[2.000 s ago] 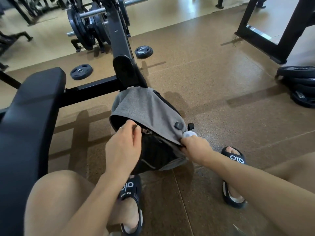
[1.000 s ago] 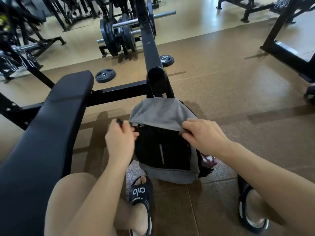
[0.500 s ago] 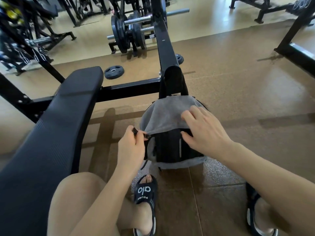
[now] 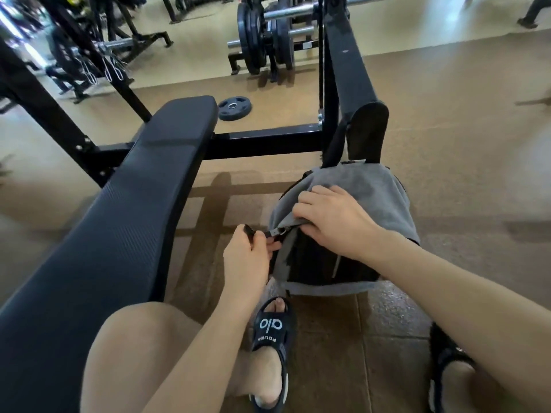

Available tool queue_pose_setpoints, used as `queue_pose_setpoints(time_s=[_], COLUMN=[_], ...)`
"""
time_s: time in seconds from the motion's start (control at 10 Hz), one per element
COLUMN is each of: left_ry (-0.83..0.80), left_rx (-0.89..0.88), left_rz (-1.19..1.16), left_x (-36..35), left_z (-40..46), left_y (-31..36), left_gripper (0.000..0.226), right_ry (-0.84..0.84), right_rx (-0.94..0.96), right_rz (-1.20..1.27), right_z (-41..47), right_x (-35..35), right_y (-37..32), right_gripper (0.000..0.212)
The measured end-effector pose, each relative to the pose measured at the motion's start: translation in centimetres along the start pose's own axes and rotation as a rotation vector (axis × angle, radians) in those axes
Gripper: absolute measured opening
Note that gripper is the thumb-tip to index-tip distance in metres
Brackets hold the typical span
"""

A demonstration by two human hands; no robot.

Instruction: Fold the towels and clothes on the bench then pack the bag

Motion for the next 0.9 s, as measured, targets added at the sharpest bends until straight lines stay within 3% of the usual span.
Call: queue_pose_setpoints(time_s=[0.1,0.3,0.4,0.5,0.7,0.8,0.9], left_ry=[0.046,0.092,0.054,0.081,-0.028,-0.010,-0.035], left_rx=[0.244,0.679,0.792,0.786,0.921,0.836,0.410], left_rz=[-0.198,-0.335,-0.384,-0.317,-0.388,-0.277,-0.210], left_x=[0.0,-1.8,-3.8,-4.2,-3.5,-1.1,1.7], left_z=[1.0,-1.0,-2.4,-3.3,-3.4,-2.1,0.2], left_y=[-5.1,-16.2,-18.5,-17.8,-17.8,-14.4,-6.8], left_gripper=[0.019,0.019,0.020,0.019,0.024,0.024,0.035], right_ry=[0.010,-0.020,-0.024,-0.017,-0.029,-0.047,-0.016], right_rx=[-0.037,-0.065,-0.070,-0.057,-0.047,-0.052,-0.109], right_rz=[0.078,0.121,0.123,0.073,0.009,0.039,0.146], right_z=[-0.2,-0.3,-0.7,-1.0,-1.7,-2.1,-2.2], right_x=[0.4,0.4,0.6,0.5,0.5,0.4,1.3], right_y=[0.7,0.9,0.9,0.7,0.7,0.4,0.9], right_gripper=[0.003,0.006,0.009,0.010,0.007,0.008,0.010])
Point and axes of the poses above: each hand's wrist, its own z-axis towards the middle knuckle, its own x-axis out of the back of the hand, y = z × x, the point moved 9 cm from there along z, towards the middle knuckle, and after that the axes turned 1 degree about -y, right-handed, at the moved point
